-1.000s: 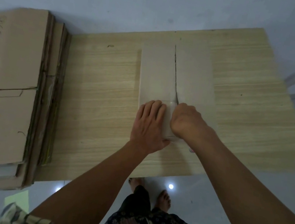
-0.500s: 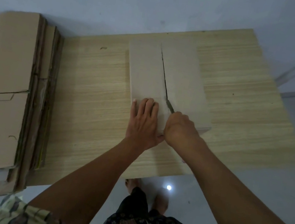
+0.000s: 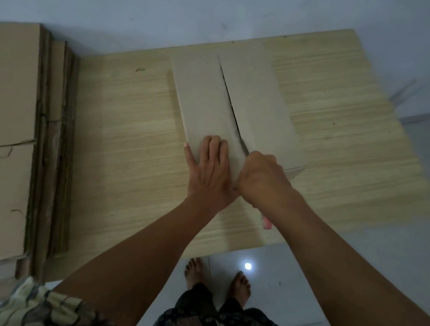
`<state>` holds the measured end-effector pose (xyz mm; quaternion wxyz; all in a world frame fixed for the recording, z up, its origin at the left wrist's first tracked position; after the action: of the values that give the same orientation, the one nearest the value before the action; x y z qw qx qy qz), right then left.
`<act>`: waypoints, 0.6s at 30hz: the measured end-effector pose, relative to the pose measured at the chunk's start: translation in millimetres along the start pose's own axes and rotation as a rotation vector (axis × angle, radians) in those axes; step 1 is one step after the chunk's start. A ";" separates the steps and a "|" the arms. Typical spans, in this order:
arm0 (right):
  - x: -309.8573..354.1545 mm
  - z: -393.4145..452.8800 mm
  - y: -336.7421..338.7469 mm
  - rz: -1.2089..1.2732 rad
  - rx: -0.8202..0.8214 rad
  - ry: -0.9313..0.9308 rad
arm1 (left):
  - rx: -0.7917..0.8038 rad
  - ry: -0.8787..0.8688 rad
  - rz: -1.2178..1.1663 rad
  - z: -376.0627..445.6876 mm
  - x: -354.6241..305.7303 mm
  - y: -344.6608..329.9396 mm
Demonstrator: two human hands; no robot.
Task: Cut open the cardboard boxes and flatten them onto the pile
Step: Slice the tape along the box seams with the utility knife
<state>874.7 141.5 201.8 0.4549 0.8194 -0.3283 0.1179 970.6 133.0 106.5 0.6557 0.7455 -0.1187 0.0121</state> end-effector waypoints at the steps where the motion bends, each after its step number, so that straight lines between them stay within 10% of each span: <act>1: -1.5 -0.5 0.0 0.015 0.001 -0.025 | -0.001 0.000 -0.002 0.3 0.4 0.8; 18: 31.5 6.4 -2.6 -0.130 0.148 -0.195 | -0.162 -0.123 -0.026 7.1 15.5 -4.5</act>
<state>899.5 123.6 212.0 0.3658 0.8778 -0.3076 0.0318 985.5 124.1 103.8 0.7055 0.6908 -0.1495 -0.0521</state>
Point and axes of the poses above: each hand's wrist, its own z-axis towards the middle knuckle, its own y-axis out of the back of the hand, x = y × z, the point moved 4 cm from there along z, towards the middle knuckle, and after that the axes turned 14 degrees about z, right-handed, at the moved point
